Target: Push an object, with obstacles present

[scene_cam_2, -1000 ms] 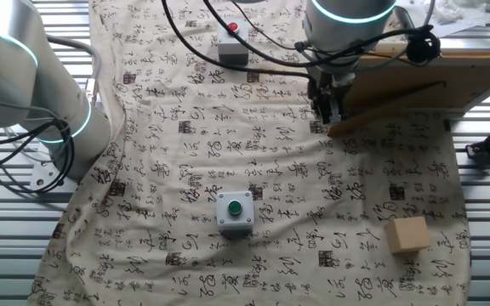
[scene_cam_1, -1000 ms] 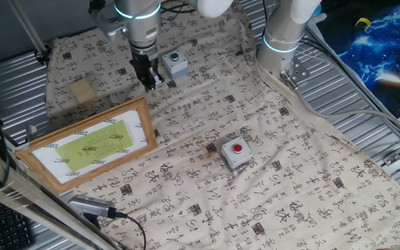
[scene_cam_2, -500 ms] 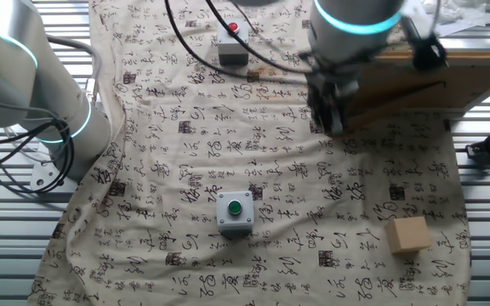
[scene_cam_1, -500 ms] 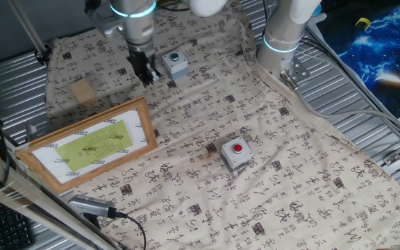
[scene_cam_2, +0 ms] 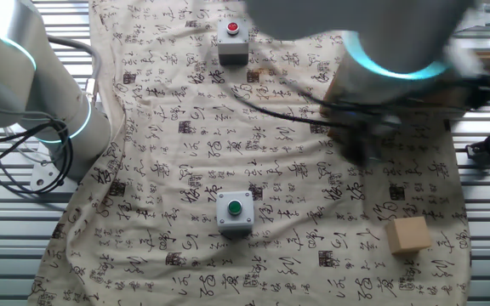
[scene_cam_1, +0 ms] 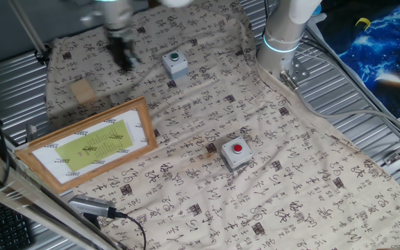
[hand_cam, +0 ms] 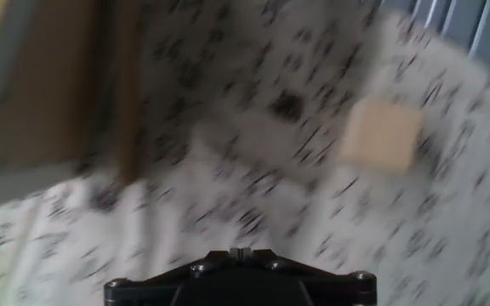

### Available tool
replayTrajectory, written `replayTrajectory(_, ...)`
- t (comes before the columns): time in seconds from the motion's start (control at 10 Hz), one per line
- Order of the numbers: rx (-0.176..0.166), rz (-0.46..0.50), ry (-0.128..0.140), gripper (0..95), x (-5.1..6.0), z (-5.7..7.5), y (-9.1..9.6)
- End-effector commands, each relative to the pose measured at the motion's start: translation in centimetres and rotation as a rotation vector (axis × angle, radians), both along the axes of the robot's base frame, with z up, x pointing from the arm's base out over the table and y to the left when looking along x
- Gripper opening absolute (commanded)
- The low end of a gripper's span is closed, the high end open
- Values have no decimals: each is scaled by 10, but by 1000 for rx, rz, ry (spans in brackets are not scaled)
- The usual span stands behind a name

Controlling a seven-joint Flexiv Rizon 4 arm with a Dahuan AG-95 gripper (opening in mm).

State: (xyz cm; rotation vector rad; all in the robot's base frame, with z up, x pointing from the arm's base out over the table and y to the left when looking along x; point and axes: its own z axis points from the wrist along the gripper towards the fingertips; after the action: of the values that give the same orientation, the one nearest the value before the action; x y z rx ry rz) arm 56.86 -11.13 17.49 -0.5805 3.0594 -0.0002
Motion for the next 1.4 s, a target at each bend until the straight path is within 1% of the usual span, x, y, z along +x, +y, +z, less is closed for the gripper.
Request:
replayTrajectory(0.1, 0, 57, -3, 0, 36, -3, -33)
replayTrajectory(0.2, -1, 76, -2, 0, 51, -4, -45)
replayTrajectory(0.3, 0, 102, -3, 0, 77, -9, -58)
replayTrajectory(0.4, -1, 108, -3, 0, 86, -11, -61)
replayTrajectory(0.6, -3, 129, -4, 0, 113, -19, -68)
replayTrajectory(0.7, -5, 137, -4, 0, 124, -22, -69)
replayTrajectory(0.8, -7, 153, -9, 0, 132, -25, -68)
replayTrajectory(0.9, -8, 161, -12, 0, 134, -27, -68)
replayTrajectory(1.0, -9, 196, -23, 0, 135, -32, -68)
replayTrajectory(1.1, -14, 257, -32, 0, 135, -39, -69)
replayTrajectory(1.2, -15, 268, -34, 0, 135, -41, -69)
replayTrajectory(1.3, -21, 349, -44, 0, 135, -54, -72)
replayTrajectory(1.4, -28, 389, -55, 0, 135, -60, -72)
